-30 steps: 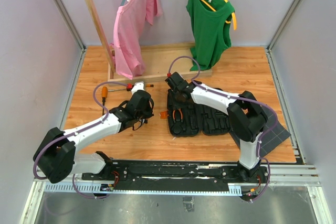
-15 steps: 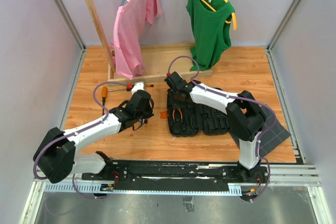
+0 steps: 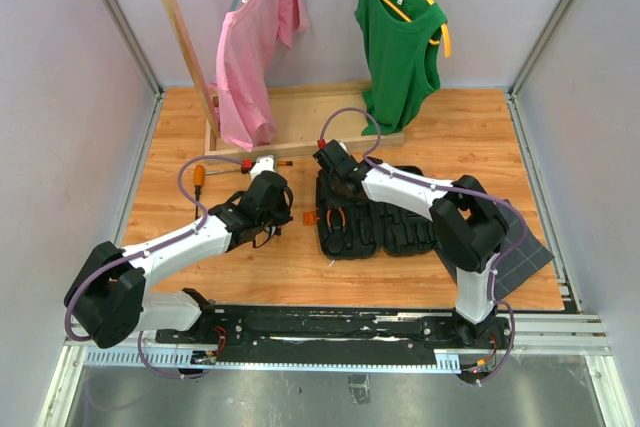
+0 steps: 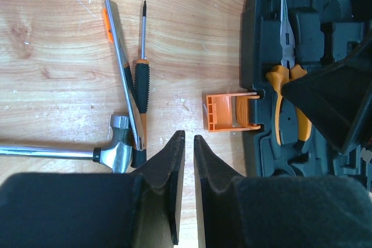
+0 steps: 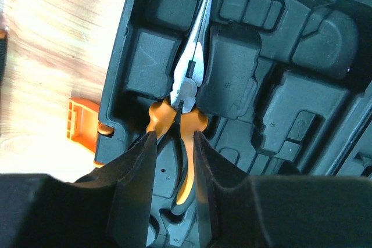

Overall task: Sort the tools into containers
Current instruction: Adjust the pliers in the storage box.

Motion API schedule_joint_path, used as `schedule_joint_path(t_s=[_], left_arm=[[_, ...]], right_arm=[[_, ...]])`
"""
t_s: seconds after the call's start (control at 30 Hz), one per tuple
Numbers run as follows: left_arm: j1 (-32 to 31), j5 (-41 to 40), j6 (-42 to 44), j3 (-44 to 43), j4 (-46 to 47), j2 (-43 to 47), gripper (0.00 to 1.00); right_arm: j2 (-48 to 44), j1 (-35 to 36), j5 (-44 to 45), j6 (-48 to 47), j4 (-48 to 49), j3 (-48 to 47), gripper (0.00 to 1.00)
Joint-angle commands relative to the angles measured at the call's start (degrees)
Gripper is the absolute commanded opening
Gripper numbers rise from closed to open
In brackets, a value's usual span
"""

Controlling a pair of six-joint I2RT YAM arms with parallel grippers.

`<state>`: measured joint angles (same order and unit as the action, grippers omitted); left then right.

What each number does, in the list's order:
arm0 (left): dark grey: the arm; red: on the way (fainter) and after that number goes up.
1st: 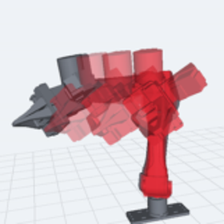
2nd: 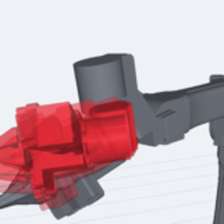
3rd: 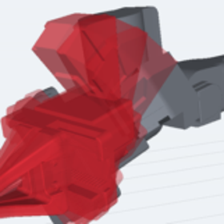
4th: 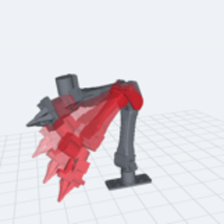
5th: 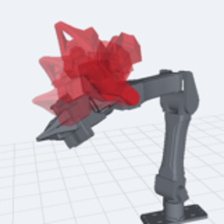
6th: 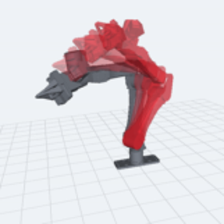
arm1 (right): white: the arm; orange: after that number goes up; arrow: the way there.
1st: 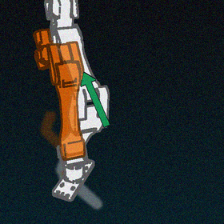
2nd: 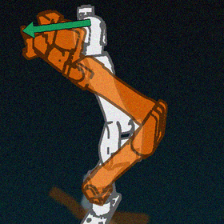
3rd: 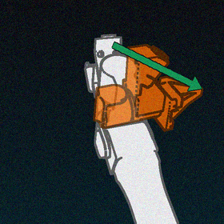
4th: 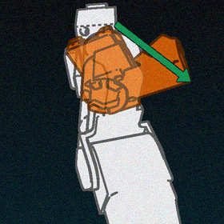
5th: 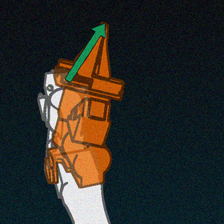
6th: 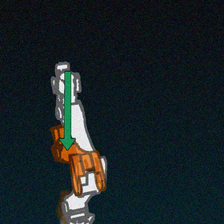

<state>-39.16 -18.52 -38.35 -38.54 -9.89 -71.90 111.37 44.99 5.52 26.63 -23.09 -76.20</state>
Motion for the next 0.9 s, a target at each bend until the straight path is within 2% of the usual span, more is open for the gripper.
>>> schedule_joint_path(t_s=[0.0,0.17,0.4,0.73,0.87], left_arm=[[0.6,-0.8,0.2,0.2,1.2,0.0,0.16],[0.7,-0.6,0.2,0.1,1.1,-0.1,0.16],[1.1,-0.9,0.5,-0.6,0.7,-0.3,0.16],[2.8,-2.9,2.2,-2.4,-2.5,1.5,0.16],[4.4,-2.4,3.0,-2.3,-3.0,2.6,0.2]], right_arm=[[15.4,2.6,-2.3,1.4,-3.1,10.1,0.29],[17.4,2.6,-2.9,0.6,-2.9,11.9,0.29],[10.7,2.6,-2.3,-0.2,-3.5,12.4,0.3],[-0.9,2.5,-5.3,-4.1,-4.4,-0.5,0.36],[-4.3,2.1,-5.8,-5.4,-1.9,-3.3,0.38]])
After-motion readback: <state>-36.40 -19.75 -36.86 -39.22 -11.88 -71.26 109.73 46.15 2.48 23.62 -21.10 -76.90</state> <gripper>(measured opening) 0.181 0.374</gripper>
